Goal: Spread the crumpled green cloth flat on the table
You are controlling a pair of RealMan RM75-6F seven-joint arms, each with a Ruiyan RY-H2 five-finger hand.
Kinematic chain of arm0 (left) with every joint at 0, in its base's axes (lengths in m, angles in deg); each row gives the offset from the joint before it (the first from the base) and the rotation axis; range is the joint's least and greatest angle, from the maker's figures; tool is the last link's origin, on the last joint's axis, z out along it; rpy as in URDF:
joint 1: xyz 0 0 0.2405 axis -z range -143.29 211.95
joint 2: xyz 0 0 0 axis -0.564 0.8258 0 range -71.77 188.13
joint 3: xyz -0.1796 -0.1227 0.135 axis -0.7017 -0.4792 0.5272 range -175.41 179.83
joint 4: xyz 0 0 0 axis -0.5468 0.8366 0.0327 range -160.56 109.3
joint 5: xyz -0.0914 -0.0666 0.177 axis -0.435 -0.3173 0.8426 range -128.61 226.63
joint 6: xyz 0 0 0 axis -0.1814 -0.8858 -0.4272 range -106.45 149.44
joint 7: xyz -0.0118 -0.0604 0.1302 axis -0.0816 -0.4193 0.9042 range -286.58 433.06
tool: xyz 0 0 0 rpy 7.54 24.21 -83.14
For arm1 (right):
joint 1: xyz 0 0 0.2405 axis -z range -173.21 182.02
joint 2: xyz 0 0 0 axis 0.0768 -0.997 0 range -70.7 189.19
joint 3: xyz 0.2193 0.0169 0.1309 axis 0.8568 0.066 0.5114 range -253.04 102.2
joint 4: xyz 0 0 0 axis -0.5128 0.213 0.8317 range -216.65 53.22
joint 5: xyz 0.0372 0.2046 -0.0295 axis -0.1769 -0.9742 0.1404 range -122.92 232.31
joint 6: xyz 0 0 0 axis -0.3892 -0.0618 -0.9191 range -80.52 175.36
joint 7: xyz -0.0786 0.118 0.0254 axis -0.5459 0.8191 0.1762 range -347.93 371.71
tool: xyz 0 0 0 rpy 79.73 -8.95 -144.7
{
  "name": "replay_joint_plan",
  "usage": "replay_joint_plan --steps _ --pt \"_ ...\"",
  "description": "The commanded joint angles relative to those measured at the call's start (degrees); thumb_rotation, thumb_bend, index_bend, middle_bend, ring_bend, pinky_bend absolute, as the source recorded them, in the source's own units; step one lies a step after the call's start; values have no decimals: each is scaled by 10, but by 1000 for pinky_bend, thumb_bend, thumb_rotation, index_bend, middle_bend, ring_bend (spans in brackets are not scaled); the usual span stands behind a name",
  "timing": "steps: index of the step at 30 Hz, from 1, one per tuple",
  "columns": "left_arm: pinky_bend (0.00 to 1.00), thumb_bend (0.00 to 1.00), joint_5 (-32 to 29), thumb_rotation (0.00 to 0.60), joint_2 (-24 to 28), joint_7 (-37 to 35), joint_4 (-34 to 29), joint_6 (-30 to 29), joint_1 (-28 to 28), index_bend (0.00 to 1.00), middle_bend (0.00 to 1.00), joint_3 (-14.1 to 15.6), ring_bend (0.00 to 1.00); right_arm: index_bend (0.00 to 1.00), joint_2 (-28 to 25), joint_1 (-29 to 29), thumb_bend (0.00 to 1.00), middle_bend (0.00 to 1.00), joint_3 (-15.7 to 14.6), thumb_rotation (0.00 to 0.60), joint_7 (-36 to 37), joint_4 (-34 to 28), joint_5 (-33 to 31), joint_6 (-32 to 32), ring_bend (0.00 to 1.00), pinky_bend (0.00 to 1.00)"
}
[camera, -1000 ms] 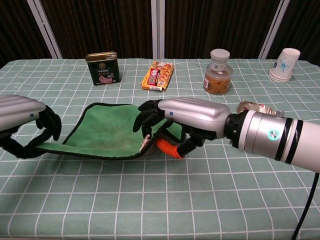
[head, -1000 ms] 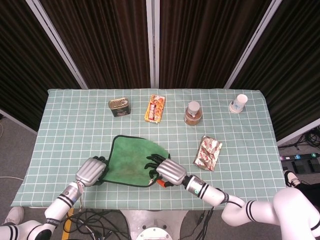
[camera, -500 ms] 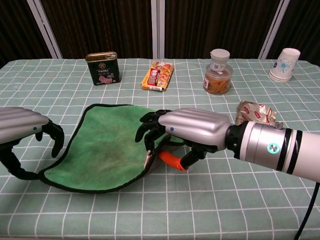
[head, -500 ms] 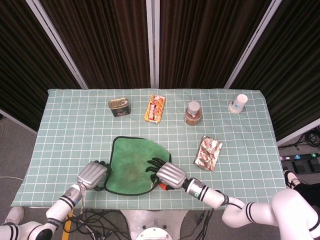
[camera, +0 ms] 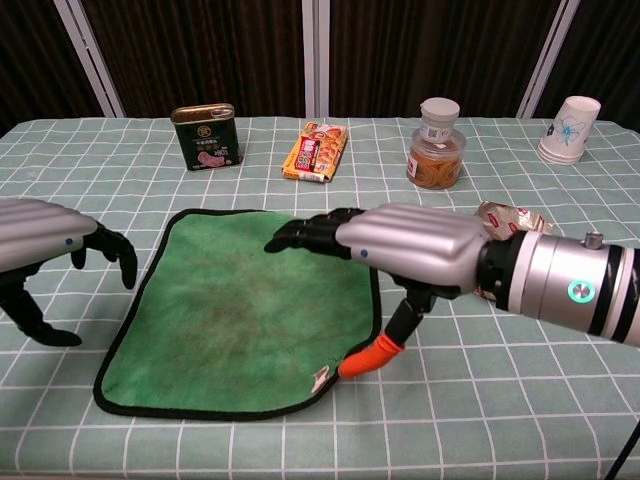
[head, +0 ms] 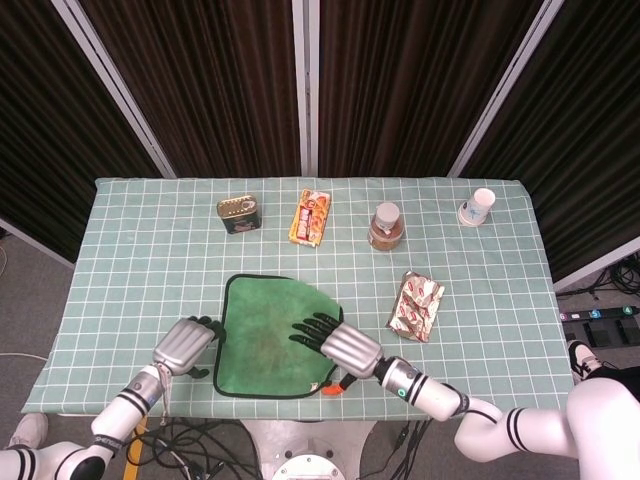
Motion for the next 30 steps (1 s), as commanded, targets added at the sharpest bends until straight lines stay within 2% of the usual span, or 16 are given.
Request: replay_joint_plan --steps 1,4,11,16,22,30 --pt "344 32 -5 600 5 -10 -1 -10 -3 352 315 -10 244 42 -16 7 0 0 35 449 -8 0 -31 -14 0 0" --pt "344 32 -6 600 12 -24 -3 -30 -7 352 315 -26 244 42 -28 4 0 0 64 508 -7 6 -66 -6 0 0" --pt "345 33 -11 600 24 -53 -4 -55 -13 352 316 -52 244 42 -36 -7 0 0 107 515 21 36 -134 34 0 0" --pt "344 32 -7 600 18 -61 3 -56 -15 352 315 -52 245 42 -2 -10 0 0 109 541 -39 102 -187 62 0 0" --pt "344 32 -13 600 15 -66 7 -53 -19 352 315 -50 244 41 51 -14 0 0 106 583 -73 180 -223 89 0 0" --pt "344 32 -12 600 13 -71 9 -62 -24 352 316 -52 244 45 119 -36 0 0 127 599 -69 260 -242 117 0 0"
